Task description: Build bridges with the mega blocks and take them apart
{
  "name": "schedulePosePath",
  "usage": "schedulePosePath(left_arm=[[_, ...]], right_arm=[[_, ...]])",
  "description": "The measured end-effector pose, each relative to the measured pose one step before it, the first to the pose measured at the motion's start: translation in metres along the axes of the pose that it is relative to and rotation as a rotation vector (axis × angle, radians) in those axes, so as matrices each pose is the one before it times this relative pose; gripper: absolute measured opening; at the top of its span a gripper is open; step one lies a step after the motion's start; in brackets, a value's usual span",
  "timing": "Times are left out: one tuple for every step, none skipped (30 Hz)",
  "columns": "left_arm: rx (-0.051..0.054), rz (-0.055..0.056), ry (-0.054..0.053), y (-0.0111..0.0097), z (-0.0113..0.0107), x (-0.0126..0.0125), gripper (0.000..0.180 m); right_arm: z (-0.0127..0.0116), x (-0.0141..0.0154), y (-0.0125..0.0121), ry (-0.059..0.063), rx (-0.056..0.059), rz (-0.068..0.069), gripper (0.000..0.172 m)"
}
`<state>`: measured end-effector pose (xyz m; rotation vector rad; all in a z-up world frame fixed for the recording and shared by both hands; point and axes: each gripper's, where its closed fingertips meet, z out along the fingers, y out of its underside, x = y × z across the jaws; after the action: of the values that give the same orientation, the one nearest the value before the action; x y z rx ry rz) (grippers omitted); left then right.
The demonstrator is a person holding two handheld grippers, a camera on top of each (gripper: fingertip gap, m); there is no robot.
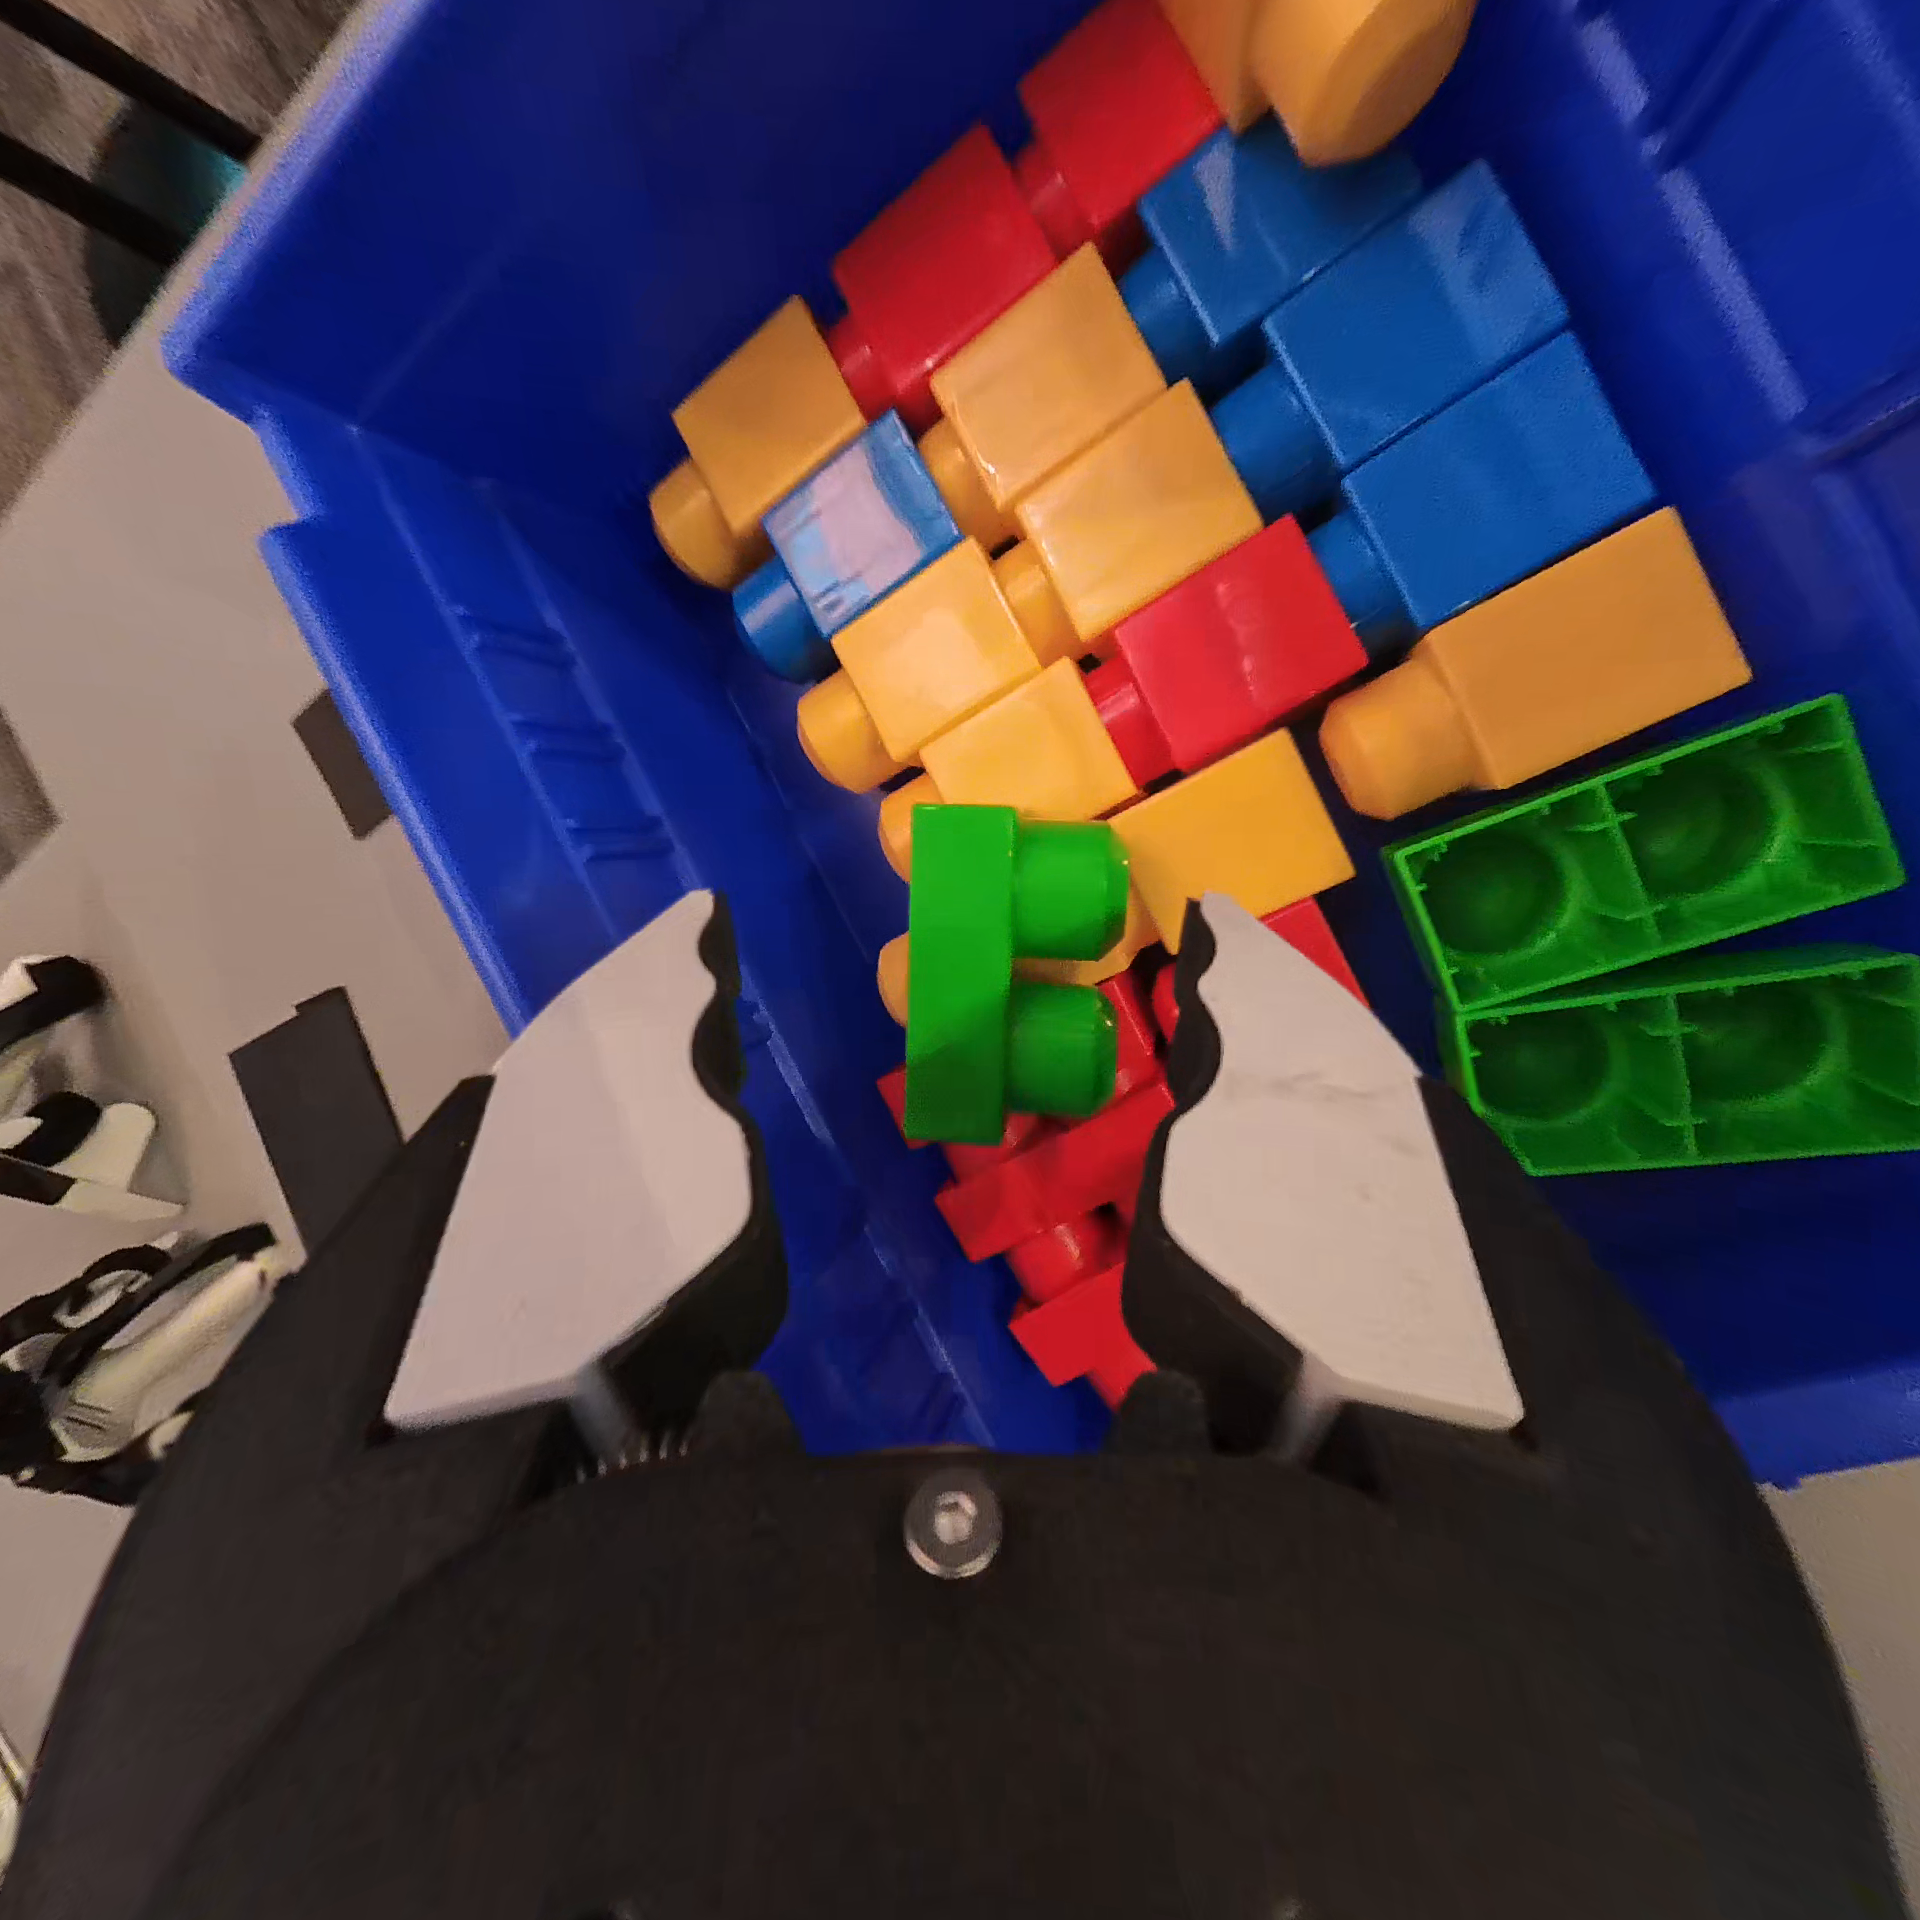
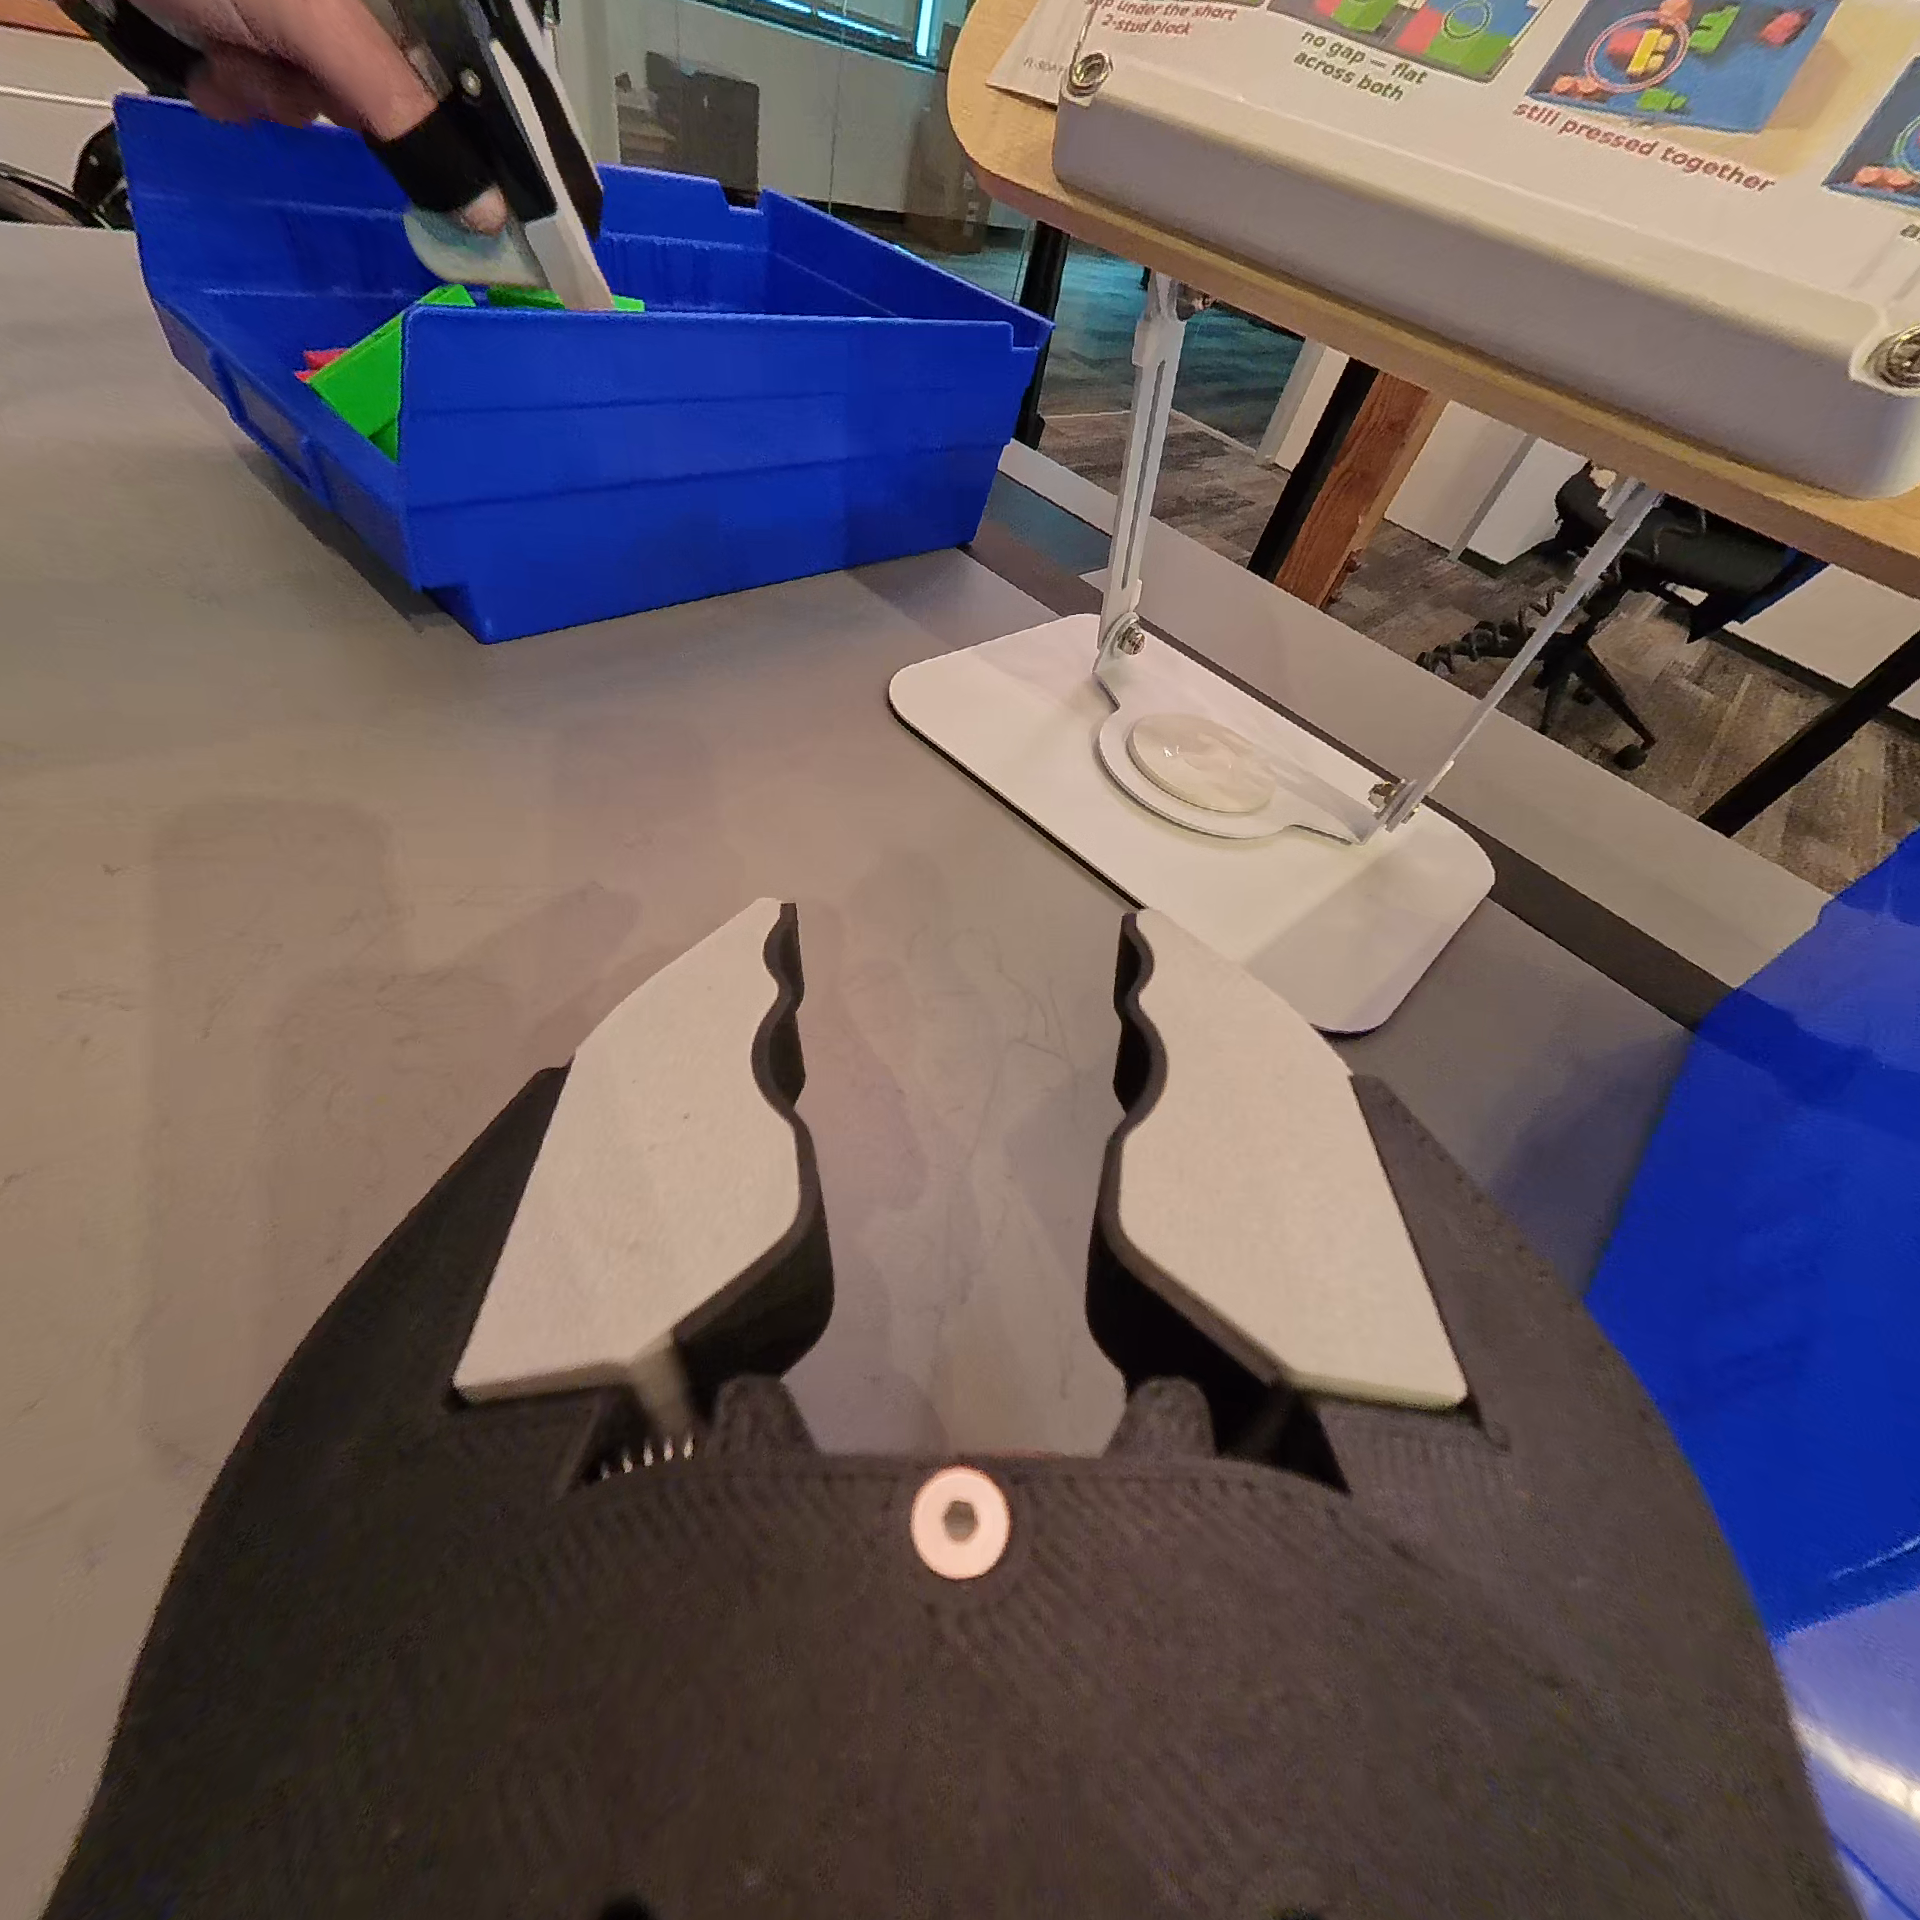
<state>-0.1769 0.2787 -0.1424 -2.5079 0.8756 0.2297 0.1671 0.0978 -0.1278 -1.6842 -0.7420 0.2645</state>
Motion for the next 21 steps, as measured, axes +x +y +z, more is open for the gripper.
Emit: schedulePosePath(left_arm=[[-0.0217,-0.0069,0.0160,0.00264,0.00374,0.00054,0.079],[-0.0271,-0.0046,0.0127,0.00310,0.00340,0.00042,0.077],[-0.0265,0.0020,0.0123,0.00266,0.00305,0.00092,0.073],[-0.0212,0.0019,0.0159,0.00192,0.00297,0.00163,0.070],[-0.0222,-0.0021,0.0152,0.00213,0.00327,0.00127,0.068],[-0.0186,-0.0008,0.0085,0.00159,0.00307,0.00026,0.065],[-0.0075,0.0005,0.0055,0.00041,0.00269,-0.00016,0.061],[-0.0016,-0.0018,0.0140,-0.00009,0.00236,0.00116,0.053],[-0.0063,-0.0034,0.0147,0.00054,0.00131,0.00159,0.046],[0.0092,0.0004,-0.0055,-0.00175,-0.00075,-0.00043,0.046],[0.0197,0.0058,-0.0054,-0.00269,-0.00113,-0.00008,0.045],[0.0140,0.0011,0.0033,-0.00175,-0.00104,0.00080,0.045],[0.0245,0.0049,-0.0050,-0.00281,-0.00167,-0.00024,0.045],[0.0358,0.0037,-0.0056,-0.00395,-0.00316,-0.00047,0.045],[0.0468,0.0057,0.0105,-0.00524,-0.00418,0.00174,0.045],[0.0599,0.0209,0.0135,-0.00717,-0.00513,0.00280,0.045],[0.0645,0.0256,-0.0166,-0.00762,-0.00635,-0.00056,0.045],[0.0653,0.0401,-0.0312,-0.00773,-0.00724,-0.00167,0.045],[0.0760,0.0635,-0.0259,-0.00920,-0.00750,0.00103,0.045],[0.0529,0.0458,-0.0505,-0.00667,-0.00719,-0.00215,0.045],[0.0366,0.0438,-0.0594,-0.00519,-0.00686,-0.00333,0.045]], right_arm=[[0.00006,-0.00027,0.00002,-0.0007,0.0001,-0.0007,0.059],[0.00016,-0.00021,0.00004,-0.0008,-0.0011,-0.0009,0.059],[0.00017,-0.00012,0.00024,-0.0009,-0.0018,-0.0007,0.059],[0.00010,-0.00004,0.00015,-0.0001,-0.0008,-0.0002,0.059],[0.00007,0.00002,0.00001,-0.0002,-0.0002,0.0002,0.059],[0.00006,-0.00005,0.00003,-0.0005,-0.0003,0.0006,0.059],[-0.00001,0.00004,0.00009,-0.0003,-0.0005,0.0008,0.059],[0.00002,0.00006,0.00004,-0.0003,-0.0001,0.0005,0.059],[0.00009,-0.00008,0.00003,-0.0005,-0.0006,-0.0001,0.058],[0.00016,0.00001,0.00020,-0.0002,-0.0012,-0.0003,0.058],[0.00007,-0.00005,0.00007,-0.0001,-0.0008,0.0003,0.058],[0.00006,-0.00002,0.00003,-0.0004,-0.0003,0.0004,0.058],[0.00001,0.00002,0.00005,-0.0007,-0.0002,0.0003,0.058],[0.00006,-0.00001,0.00003,-0.0003,-0.0003,0.0003,0.058],[-0.00006,0.00007,0.00003,0.0001,0.0000,0.0003,0.058],[0.00001,-0.00010,-0.00002,-0.0006,0.0002,0.0003,0.058],[0.00007,-0.00002,0.00002,-0.0005,-0.0002,0.0002,0.058],[0.00000,-0.00001,-0.00001,0.0000,0.0001,0.0001,0.058],[-0.00008,-0.00004,-0.00006,-0.0004,0.0008,0.0001,0.058],[-0.00004,-0.00004,0.00001,-0.0007,0.0001,0.0005,0.058],[0.00002,0.00000,0.00004,-0.0007,-0.0001,0.0007,0.058]])
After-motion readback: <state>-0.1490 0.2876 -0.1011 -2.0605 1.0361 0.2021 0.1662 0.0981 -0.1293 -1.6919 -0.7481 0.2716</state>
